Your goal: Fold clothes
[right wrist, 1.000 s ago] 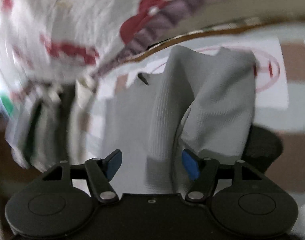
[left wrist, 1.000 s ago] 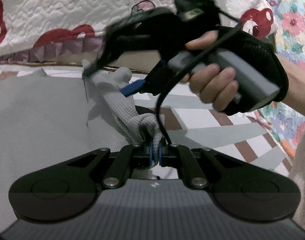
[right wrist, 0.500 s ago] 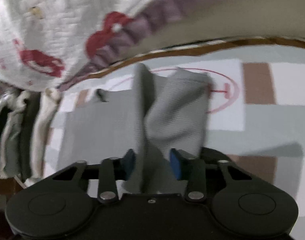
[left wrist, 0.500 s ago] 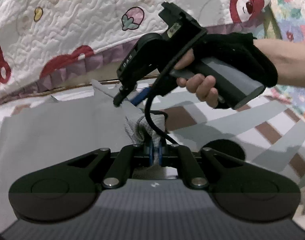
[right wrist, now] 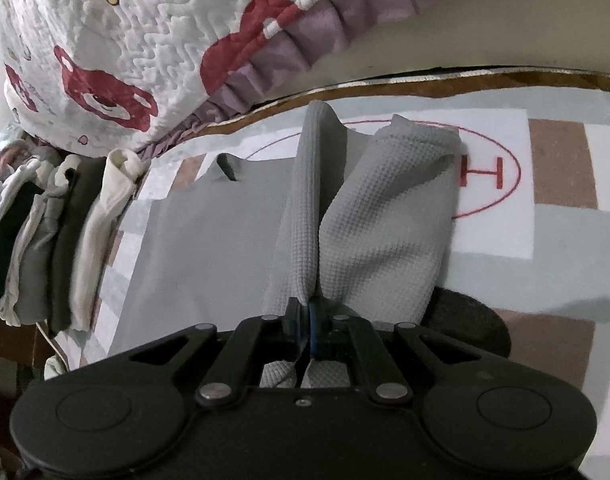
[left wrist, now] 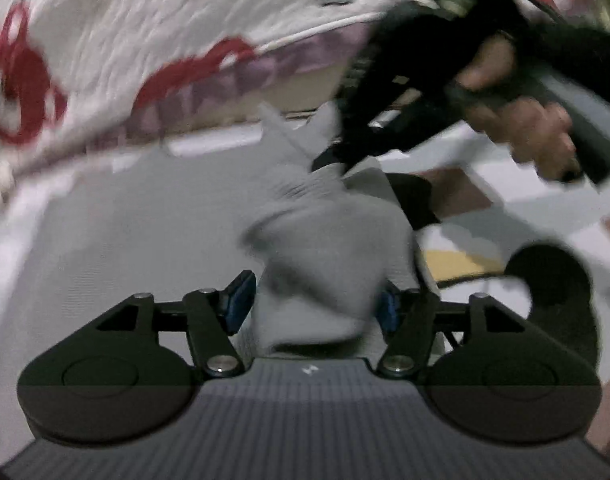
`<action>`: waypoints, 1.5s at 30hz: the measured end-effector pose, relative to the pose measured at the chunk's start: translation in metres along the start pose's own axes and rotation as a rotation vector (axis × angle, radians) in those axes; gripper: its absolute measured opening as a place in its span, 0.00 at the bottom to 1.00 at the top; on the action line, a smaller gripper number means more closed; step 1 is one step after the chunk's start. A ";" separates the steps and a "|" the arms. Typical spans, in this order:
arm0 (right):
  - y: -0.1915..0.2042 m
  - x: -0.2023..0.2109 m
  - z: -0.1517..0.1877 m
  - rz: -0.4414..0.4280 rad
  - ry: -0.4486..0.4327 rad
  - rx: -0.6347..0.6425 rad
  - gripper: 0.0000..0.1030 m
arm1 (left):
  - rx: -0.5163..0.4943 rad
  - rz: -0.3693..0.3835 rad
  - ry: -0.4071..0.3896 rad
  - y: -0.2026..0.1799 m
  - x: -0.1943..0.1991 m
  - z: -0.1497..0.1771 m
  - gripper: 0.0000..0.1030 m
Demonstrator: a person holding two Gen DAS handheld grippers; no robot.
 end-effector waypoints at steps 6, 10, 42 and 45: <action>-0.006 -0.004 -0.002 0.002 0.012 -0.038 0.35 | -0.010 0.072 -0.054 0.018 0.005 -0.002 0.15; -0.010 -0.006 -0.005 -0.030 0.013 -0.083 0.46 | 0.038 0.120 -0.080 0.015 0.012 -0.010 0.13; 0.196 -0.054 0.025 -0.242 -0.101 0.280 0.09 | 0.305 -0.105 -0.063 0.110 0.117 0.067 0.12; 0.213 -0.094 0.043 -0.140 -0.098 0.292 0.19 | 0.548 -0.072 0.052 0.145 0.102 0.108 0.13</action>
Point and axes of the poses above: each gripper's, at about its wrist camera, not at the fingertips, and x roughly against the way its jaws point, y to its left, z to its underside, the point moved 3 cm from there along -x, roughly the way its jaws point, and after that the axes turned 13 degrees about -x, right-handed, at the moved point
